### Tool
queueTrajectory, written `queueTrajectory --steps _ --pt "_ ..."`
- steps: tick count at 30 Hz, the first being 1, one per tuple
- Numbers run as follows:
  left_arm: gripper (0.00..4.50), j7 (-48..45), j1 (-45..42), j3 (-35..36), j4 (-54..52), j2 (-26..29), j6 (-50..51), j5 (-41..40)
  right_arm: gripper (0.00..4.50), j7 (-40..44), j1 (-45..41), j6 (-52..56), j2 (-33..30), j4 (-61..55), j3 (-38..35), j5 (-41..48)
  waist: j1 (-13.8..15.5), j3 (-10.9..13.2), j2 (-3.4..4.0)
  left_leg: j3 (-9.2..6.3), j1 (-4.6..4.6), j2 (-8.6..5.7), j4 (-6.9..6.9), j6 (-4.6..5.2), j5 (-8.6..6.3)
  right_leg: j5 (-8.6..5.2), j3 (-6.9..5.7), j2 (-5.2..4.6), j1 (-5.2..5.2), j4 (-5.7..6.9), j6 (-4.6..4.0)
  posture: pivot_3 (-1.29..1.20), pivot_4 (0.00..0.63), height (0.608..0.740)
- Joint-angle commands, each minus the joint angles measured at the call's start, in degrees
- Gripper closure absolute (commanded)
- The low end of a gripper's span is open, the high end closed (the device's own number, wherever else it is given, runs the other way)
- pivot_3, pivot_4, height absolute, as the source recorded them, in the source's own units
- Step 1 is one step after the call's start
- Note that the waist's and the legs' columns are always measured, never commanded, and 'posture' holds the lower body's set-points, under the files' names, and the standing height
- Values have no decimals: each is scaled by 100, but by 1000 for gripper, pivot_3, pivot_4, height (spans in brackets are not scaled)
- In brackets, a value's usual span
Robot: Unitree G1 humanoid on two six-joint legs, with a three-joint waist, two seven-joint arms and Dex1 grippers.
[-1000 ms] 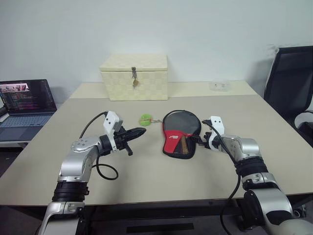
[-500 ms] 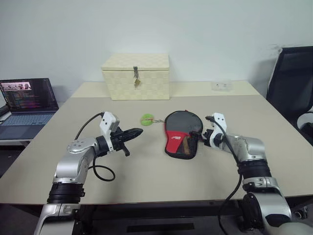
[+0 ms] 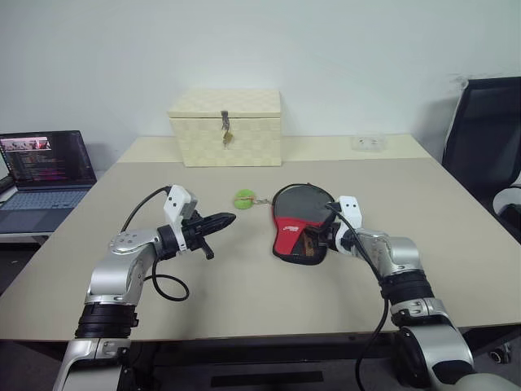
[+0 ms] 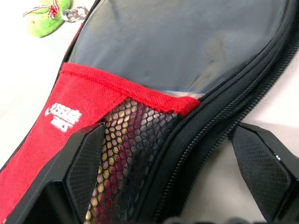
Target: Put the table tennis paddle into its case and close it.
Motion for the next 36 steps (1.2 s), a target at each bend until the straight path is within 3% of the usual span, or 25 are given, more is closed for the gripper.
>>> queueTrajectory --steps 1,6,9,22,28,36 --pt "4500 42 19 103 -247 48 -96 -95 1292 16 -119 -30 63 467 -43 -18 2 0 0 0 2 0 0 0 0 0 0 0 1 0 0 0 150 740" --pt "4500 63 177 179 -358 115 -67 -124 2755 116 -280 51 39 847 -324 191 6 -1 -1 -2 29 -1 0 0 0 0 -1 0 34 -4 1 0 150 740" --pt "4500 77 270 232 -419 174 -44 -152 3179 135 -334 119 7 960 -532 319 10 -1 -1 -6 41 -2 0 0 0 0 -6 0 48 -6 1 0 150 740" --pt "4500 -141 453 139 -575 350 95 -261 3284 203 -140 529 22 521 -662 524 17 -1 -1 -9 37 -3 -5 0 0 -1 -9 -1 48 -14 1 0 150 740" --pt "4500 -803 1034 3 -1128 809 461 -480 3298 357 619 1826 225 -1448 -39 913 12 -1 -1 -12 33 1 -53 0 0 -4 -5 -4 36 -43 -3 0 150 740" --pt "4500 -1163 1591 -16 -1754 1214 798 -722 3306 -66 1672 3576 635 -3954 -24 1462 3 -1 -1 -25 7 19 -78 1 -1 -26 -5 -13 -12 -38 -39 0 150 740"
